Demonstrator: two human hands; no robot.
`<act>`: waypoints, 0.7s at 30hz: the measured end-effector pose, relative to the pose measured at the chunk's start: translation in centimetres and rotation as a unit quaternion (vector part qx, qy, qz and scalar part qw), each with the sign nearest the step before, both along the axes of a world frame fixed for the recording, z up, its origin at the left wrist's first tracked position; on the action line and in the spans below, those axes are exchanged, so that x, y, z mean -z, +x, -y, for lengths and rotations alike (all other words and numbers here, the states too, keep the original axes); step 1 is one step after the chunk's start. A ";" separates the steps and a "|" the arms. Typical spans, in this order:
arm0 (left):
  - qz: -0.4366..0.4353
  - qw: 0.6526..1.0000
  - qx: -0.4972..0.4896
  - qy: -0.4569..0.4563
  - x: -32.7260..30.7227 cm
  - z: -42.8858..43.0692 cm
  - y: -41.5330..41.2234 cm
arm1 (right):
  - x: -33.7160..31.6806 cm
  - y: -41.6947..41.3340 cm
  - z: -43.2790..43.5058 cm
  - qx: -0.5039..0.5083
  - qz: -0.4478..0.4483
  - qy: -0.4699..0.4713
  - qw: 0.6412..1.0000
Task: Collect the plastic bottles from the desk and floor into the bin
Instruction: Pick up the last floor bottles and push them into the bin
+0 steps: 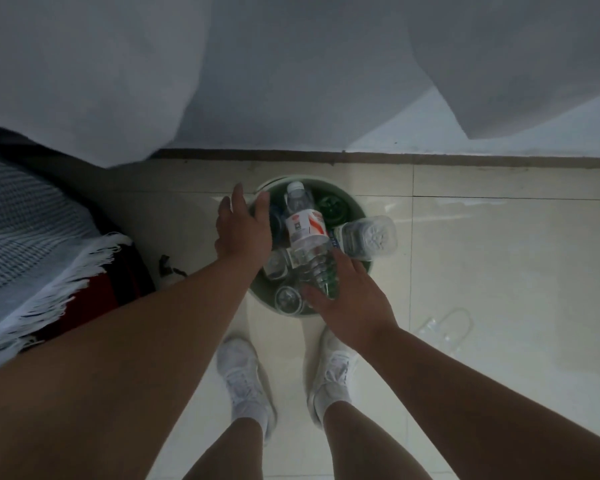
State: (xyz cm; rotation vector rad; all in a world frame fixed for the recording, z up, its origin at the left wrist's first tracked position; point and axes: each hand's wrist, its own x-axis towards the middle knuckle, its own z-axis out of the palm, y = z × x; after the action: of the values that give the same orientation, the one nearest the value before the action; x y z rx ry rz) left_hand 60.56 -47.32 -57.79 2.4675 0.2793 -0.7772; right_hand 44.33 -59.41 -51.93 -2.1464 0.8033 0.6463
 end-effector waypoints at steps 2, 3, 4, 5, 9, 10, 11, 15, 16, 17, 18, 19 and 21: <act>0.045 0.998 0.039 -0.028 -1.9 -0.6 -1.2 | -0.8 -0.1 0.1 0.013 0.010 0.011 1.000; 0.070 0.995 0.065 -0.038 -2.8 -0.8 -2.1 | -1.2 -0.2 0.1 0.018 0.018 0.009 1.000; 0.092 0.990 0.095 -0.045 -3.6 -1.0 -3.1 | -1.7 -0.3 0.1 0.023 0.025 0.003 0.999; 0.111 0.984 0.128 -0.049 -4.2 -1.1 -4.2 | -2.1 -0.4 0.1 0.027 0.028 -0.005 0.999; 0.102 0.963 0.248 -0.016 -5.2 -1.4 -8.1 | -3.5 -2.3 0.7 0.072 0.028 -0.054 0.996; 0.088 0.961 0.263 0.000 -5.2 -1.4 -8.7 | -3.8 -2.8 0.9 0.103 0.036 -0.074 0.991; 0.080 0.959 0.273 0.016 -5.1 -1.4 -9.1 | -4.1 -3.1 1.2 0.149 0.052 -0.093 0.983; 0.064 0.956 0.282 0.049 -5.0 -0.8 -9.2 | -4.7 -2.2 3.0 0.265 0.102 -0.060 0.957; 0.065 0.955 0.287 0.049 -5.0 -0.7 -9.1 | -4.8 -1.5 3.4 0.230 0.101 -0.052 0.966; 0.072 0.951 0.296 0.047 -5.0 -0.6 -9.1 | -4.9 -0.7 3.7 0.186 0.097 -0.054 0.976; 0.080 0.947 0.308 0.045 -5.1 -0.6 -9.1 | -4.8 0.1 3.9 0.151 0.092 -0.058 0.983; 0.084 0.944 0.318 0.042 -5.1 -0.7 -9.1 | -4.7 0.7 3.9 0.131 0.088 -0.061 0.986; 0.062 0.943 0.325 0.040 -5.1 -0.8 -8.9 | -4.6 1.3 3.6 0.120 0.084 -0.060 0.987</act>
State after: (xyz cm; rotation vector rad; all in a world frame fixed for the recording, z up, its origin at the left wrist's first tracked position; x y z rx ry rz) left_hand 51.62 -46.48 -52.69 2.6877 -0.5943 -0.8640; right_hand 45.65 -63.04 -47.34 -2.1314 1.0094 0.2962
